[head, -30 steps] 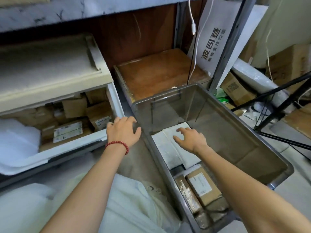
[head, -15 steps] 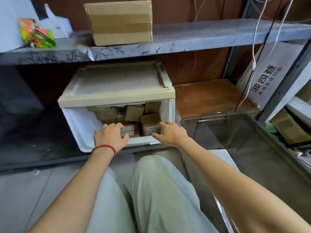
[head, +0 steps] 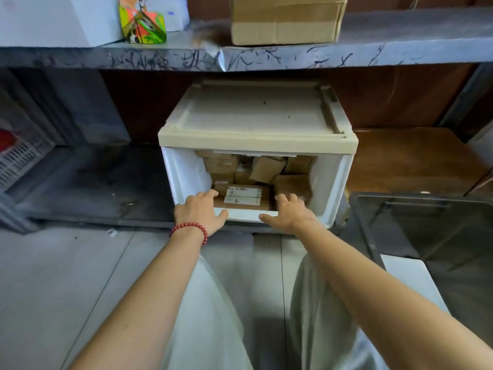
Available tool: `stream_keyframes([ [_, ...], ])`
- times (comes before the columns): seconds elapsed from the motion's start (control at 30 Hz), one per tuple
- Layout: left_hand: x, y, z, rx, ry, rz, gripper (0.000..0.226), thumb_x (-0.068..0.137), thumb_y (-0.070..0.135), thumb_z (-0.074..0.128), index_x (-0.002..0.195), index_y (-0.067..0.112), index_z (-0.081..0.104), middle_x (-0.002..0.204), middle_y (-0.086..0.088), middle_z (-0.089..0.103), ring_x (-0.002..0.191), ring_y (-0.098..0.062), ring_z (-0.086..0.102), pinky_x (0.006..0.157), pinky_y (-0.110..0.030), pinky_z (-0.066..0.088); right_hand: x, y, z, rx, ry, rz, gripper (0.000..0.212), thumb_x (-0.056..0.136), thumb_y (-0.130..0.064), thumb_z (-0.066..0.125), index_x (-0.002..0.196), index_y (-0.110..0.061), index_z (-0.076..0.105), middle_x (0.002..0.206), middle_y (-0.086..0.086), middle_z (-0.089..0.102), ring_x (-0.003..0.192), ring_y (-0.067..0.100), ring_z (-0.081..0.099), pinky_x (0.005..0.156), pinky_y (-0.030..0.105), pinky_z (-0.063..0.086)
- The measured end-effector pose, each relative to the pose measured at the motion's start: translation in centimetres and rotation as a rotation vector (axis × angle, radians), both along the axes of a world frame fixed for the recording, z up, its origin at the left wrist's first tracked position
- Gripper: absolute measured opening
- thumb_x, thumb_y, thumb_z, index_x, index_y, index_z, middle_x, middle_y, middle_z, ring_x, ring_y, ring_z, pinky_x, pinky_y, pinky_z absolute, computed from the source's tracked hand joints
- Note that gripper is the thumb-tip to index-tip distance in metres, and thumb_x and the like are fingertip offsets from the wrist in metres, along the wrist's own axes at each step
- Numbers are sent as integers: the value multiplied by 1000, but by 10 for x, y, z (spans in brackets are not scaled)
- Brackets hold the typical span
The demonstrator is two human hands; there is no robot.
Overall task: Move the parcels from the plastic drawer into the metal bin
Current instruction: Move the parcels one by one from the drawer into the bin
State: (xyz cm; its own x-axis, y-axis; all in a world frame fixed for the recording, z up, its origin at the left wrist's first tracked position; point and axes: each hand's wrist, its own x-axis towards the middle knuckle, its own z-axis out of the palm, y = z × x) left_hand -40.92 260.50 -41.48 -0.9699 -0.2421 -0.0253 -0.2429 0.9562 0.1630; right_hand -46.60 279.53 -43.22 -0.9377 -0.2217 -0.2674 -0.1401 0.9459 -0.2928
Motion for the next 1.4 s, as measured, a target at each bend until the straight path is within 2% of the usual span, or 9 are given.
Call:
stream_keyframes([
  [0.07, -10, -3, -5, 20, 11, 0, 55, 93, 50, 48, 141, 25, 38, 138, -3, 50, 123, -27, 47, 94, -42, 42, -13, 8, -5, 22, -36, -35, 82, 89, -61, 51, 150, -16, 22, 153, 10, 25, 141, 30, 25, 107, 47, 34],
  [0.37, -74, 2, -39, 45, 3, -59, 51, 94, 48, 46, 140, 27, 40, 138, -2, 50, 123, -26, 48, 92, -41, 42, -70, 17, -37, 86, 20, -124, 84, 88, -65, 50, 149, -14, 23, 152, 12, 25, 139, 31, 27, 106, 46, 36],
  [0.53, -107, 6, -60, 104, -3, -77, 50, 94, 47, 47, 140, 29, 41, 139, -1, 49, 123, -24, 49, 90, -39, 47, -102, 15, -59, 177, -28, -136, 91, 87, -66, 48, 152, -12, 15, 159, 15, 12, 145, 34, 16, 112, 47, 28],
  [0.7, -131, 6, -76, 59, -53, -105, 52, 93, 53, 47, 139, 29, 42, 136, -2, 52, 119, -26, 52, 89, -41, 49, -131, 8, -77, 259, -23, -133, 96, 88, -71, 41, 155, -13, 3, 162, 14, -4, 148, 32, 2, 116, 44, 19],
  [0.83, -138, 4, -87, 44, -81, -117, 54, 92, 53, 47, 140, 31, 40, 137, -2, 52, 121, -26, 51, 90, -42, 50, -146, 6, -91, 236, -15, -228, 101, 86, -74, 40, 155, -11, 1, 161, 15, -7, 148, 32, -2, 118, 42, 13],
  [1.03, -141, -4, -91, 54, -68, -117, 52, 93, 52, 47, 141, 31, 40, 137, -2, 51, 118, -26, 53, 85, -37, 48, -150, 7, -104, 125, 14, -328, 101, 83, -71, 50, 153, -14, 6, 159, 18, 0, 145, 37, 7, 115, 44, 18],
  [1.27, -140, -4, -91, 82, -72, -86, 53, 93, 55, 46, 140, 31, 41, 136, -2, 52, 117, -26, 53, 87, -39, 48, -148, -2, -108, 77, 12, -440, 103, 79, -66, 60, 151, -17, 6, 149, 24, 17, 129, 42, 33, 104, 45, 34],
  [1.4, -139, -2, -87, 66, -52, -106, 51, 93, 52, 47, 139, 31, 42, 135, -2, 52, 119, -25, 52, 85, -37, 46, -147, -9, -105, -34, -8, -521, 105, 79, -57, 68, 152, -16, 3, 152, 23, 11, 132, 43, 30, 104, 47, 35],
])
